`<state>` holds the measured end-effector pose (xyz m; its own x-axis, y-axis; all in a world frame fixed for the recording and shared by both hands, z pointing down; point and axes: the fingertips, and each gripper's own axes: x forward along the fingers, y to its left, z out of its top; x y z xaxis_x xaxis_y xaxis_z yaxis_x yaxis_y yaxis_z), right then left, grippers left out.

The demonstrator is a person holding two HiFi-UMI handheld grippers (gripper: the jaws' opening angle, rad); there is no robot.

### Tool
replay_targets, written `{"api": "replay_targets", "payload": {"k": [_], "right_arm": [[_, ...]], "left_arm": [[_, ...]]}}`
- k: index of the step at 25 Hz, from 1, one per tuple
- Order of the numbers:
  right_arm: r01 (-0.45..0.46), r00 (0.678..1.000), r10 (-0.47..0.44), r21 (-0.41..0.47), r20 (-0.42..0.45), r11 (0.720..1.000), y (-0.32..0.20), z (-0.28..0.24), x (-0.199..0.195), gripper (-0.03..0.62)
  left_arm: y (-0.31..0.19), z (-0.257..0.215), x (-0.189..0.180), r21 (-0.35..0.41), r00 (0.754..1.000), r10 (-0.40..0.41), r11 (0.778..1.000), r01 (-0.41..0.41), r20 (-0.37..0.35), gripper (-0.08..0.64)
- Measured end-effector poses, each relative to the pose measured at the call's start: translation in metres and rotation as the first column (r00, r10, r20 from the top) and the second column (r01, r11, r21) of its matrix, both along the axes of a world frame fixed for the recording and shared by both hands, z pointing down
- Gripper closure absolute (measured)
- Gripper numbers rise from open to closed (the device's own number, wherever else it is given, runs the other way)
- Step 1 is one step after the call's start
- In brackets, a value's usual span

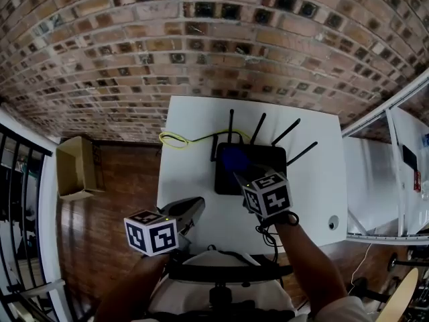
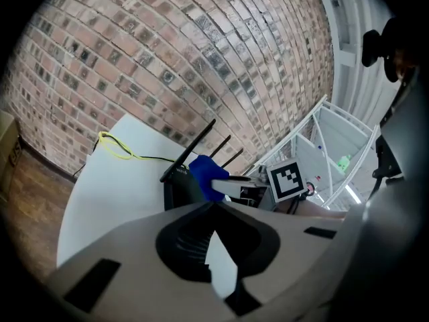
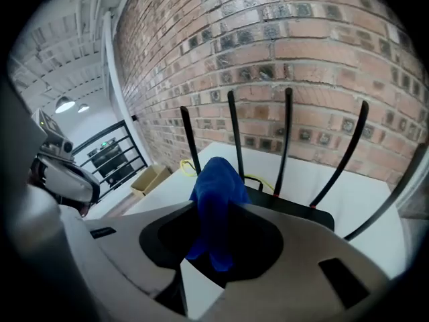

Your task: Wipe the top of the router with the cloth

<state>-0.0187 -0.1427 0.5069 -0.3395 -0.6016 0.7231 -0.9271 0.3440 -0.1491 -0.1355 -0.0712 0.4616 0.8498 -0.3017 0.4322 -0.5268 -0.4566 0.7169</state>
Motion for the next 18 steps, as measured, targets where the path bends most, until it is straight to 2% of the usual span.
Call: {"api": "replay_targets", "payload": {"k": [6, 13, 18], "right_arm": [[-0.094, 0.995, 0.092, -0.035, -0.044, 0.995, -0.018, 0.014, 0.014, 0.465], [-0.091, 0.992, 0.081, -0.094, -0.097, 0.991, -0.045, 0.042, -0.011, 0.465], [-0.103, 0.987, 0.085, -0.134, -0.136, 0.986, -0.048, 0.06, -0.005, 0.465]], "left_arm": [[0.001, 0.001, 0.008, -0.009, 0.999, 0.035, 0.999, -0.035, -0.006, 0.532], [0.001, 0.004, -0.002, -0.02, 1.0, 0.019, 1.0, -0.018, 0.01, 0.532], [-0.001, 0.004, -0.012, -0.011, 1.0, -0.009, 1.0, 0.009, 0.023, 0.532]]}}
